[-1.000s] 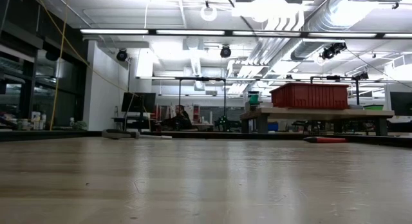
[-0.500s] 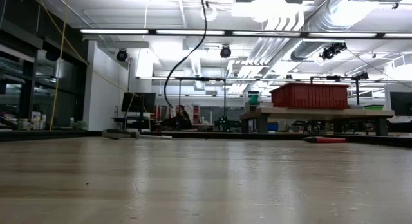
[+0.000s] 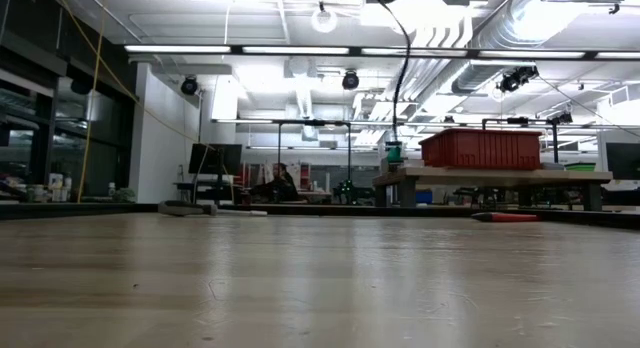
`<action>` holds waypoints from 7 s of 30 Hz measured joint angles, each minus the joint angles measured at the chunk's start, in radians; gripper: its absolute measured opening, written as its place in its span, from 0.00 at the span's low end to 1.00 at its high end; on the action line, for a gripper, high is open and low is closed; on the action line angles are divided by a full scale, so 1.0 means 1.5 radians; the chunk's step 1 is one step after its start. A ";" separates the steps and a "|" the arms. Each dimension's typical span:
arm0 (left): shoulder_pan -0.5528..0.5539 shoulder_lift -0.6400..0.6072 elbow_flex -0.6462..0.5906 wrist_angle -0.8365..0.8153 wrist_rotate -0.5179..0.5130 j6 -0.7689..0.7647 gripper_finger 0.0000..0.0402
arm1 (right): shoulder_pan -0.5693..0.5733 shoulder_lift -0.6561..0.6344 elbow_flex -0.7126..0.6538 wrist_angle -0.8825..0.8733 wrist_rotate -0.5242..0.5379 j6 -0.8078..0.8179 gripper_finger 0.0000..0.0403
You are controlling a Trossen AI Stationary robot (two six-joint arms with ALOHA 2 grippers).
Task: Coil cords
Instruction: Coil the black wire on the black spool
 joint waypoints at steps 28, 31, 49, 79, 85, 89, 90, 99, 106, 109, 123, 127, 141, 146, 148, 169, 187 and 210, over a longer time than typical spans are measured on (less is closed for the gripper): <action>0.045 -0.022 0.000 0.033 -0.014 0.005 0.00 | 0.009 -0.012 0.000 -0.029 -0.041 0.051 0.00; 0.071 -0.031 0.000 0.032 -0.008 -0.001 0.00 | 0.017 -0.027 0.000 -0.031 -0.046 0.058 0.00; 0.161 -0.123 0.000 -0.419 0.070 0.119 0.00 | 0.064 -0.100 0.000 -0.071 -0.063 0.096 0.00; -0.050 -0.063 0.000 -0.741 0.145 0.081 0.00 | 0.056 -0.127 0.000 -0.135 -0.181 0.103 0.00; -0.085 -0.025 0.000 -0.512 0.181 -0.002 0.00 | 0.045 -0.128 0.000 -0.130 -0.234 0.095 0.00; -0.091 -0.003 0.000 -0.341 0.188 -0.056 0.00 | 0.041 -0.131 0.000 -0.109 -0.265 0.073 0.00; -0.093 0.003 0.000 -0.299 0.184 -0.068 0.00 | 0.041 -0.131 0.000 -0.103 -0.264 0.067 0.00; -0.094 0.030 0.000 -0.068 0.088 -0.078 0.00 | 0.041 -0.131 0.001 -0.041 -0.246 0.056 0.01; -0.077 0.028 0.000 -0.010 0.031 -0.047 0.00 | 0.042 -0.130 0.001 -0.052 -0.199 0.071 0.18; -0.072 0.028 0.000 0.019 0.013 -0.047 0.00 | 0.042 -0.127 0.001 -0.056 -0.172 0.069 0.26; -0.041 0.018 0.000 0.121 -0.030 -0.063 0.00 | 0.028 -0.079 0.000 -0.103 -0.060 0.050 0.31; -0.037 0.018 0.000 0.122 -0.040 -0.067 0.00 | 0.015 -0.061 0.000 -0.077 -0.039 0.050 0.31; -0.030 0.017 0.000 0.145 -0.082 -0.047 0.00 | -0.024 -0.040 0.000 0.007 -0.109 0.026 0.31; -0.029 0.017 0.000 0.144 -0.105 -0.041 0.00 | -0.033 -0.027 0.000 0.042 -0.127 0.027 0.31; -0.029 0.017 0.000 0.145 -0.105 -0.040 0.00 | -0.034 -0.023 0.000 0.050 -0.130 0.028 0.31; -0.030 0.017 0.000 0.144 -0.148 -0.012 0.00 | -0.041 -0.011 0.000 0.089 -0.176 0.033 0.29; -0.011 0.017 0.000 0.139 -0.157 0.006 0.00 | -0.033 -0.001 0.000 0.107 -0.174 0.052 0.01; 0.166 -0.125 0.001 -0.510 0.077 0.147 0.00 | 0.017 -0.120 0.000 -0.114 -0.180 0.086 0.00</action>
